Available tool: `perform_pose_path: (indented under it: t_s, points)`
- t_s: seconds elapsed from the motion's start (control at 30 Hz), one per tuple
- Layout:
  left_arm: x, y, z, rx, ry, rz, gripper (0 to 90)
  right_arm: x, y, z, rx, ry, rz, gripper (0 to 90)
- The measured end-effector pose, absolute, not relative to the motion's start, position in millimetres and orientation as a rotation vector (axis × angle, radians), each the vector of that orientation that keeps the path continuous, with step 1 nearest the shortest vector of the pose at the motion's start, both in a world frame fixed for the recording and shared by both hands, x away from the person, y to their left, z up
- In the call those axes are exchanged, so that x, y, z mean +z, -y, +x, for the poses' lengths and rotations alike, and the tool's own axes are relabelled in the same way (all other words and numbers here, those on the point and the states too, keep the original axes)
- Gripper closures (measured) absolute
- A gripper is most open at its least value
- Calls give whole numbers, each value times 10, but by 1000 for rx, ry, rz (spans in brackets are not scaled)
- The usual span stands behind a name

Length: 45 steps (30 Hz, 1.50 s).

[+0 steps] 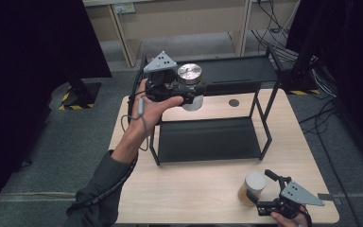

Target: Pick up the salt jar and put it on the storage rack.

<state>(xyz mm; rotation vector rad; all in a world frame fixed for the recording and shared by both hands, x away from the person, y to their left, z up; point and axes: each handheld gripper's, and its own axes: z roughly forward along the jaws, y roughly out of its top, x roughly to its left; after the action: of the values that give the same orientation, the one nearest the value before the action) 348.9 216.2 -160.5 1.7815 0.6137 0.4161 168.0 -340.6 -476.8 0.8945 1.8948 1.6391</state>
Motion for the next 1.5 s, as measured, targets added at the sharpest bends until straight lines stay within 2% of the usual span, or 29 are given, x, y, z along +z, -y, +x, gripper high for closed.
perform_pose_path:
  t_s: [0.67, 1.5]
  points:
    - [-1431, -1951, 3772, 502, -740, 1764, 312, -4769, 3422, 1678, 1645, -1893, 890, 4]
    - [-1487, -1812, 4010, 591, -873, 1725, 312, -4769, 3430, 1676, 1651, -1891, 882, 4]
